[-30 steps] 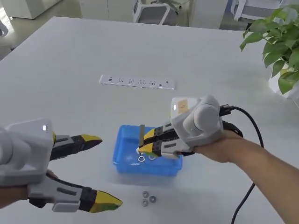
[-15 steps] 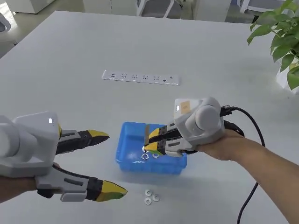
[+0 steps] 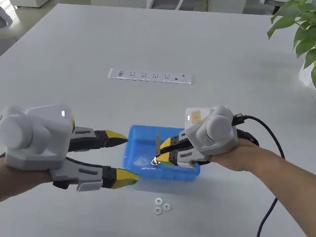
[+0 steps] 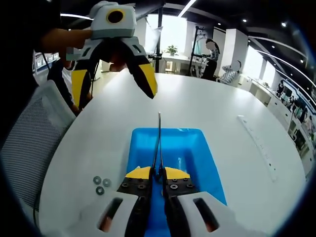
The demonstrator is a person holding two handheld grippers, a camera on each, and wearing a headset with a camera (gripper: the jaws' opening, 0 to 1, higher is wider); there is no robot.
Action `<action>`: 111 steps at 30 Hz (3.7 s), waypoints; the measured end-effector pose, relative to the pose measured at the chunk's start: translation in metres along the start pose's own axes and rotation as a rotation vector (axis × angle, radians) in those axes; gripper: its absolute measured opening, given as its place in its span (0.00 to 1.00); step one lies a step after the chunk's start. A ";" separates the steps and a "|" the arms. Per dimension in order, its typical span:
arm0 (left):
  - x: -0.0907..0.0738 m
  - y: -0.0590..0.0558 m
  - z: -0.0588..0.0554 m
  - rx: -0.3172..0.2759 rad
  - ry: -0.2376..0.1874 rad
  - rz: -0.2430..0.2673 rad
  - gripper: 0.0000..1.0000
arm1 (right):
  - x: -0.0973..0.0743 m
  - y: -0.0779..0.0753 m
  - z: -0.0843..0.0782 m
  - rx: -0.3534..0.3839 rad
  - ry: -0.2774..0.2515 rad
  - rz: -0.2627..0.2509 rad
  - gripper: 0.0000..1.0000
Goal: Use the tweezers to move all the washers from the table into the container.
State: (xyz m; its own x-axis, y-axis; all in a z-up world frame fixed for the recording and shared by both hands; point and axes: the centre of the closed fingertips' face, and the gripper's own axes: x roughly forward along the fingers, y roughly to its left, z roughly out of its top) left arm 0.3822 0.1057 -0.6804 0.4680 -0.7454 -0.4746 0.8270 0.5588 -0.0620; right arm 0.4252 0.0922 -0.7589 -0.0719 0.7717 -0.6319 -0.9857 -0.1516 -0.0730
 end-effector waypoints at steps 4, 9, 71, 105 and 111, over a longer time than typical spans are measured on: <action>0.007 0.007 0.003 0.023 0.005 0.001 0.46 | 0.002 0.000 -0.003 -0.003 0.005 0.007 0.08; 0.016 0.014 0.008 0.038 0.000 -0.004 0.35 | 0.004 -0.002 -0.005 -0.001 0.007 0.014 0.08; 0.053 0.014 0.029 0.194 0.028 -0.108 0.05 | -0.008 -0.001 -0.001 -0.023 0.019 -0.004 0.12; 0.025 -0.016 0.055 0.231 0.019 -0.121 0.05 | -0.062 0.016 -0.005 0.120 0.017 -0.150 0.28; 0.020 -0.025 0.053 0.235 0.026 -0.132 0.05 | -0.070 0.022 -0.010 0.158 0.022 -0.179 0.32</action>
State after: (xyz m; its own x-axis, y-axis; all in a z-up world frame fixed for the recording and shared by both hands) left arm 0.3872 0.0571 -0.6419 0.3453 -0.7951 -0.4986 0.9316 0.3548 0.0793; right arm 0.4103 0.0283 -0.7238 0.1083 0.7635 -0.6367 -0.9941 0.0870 -0.0648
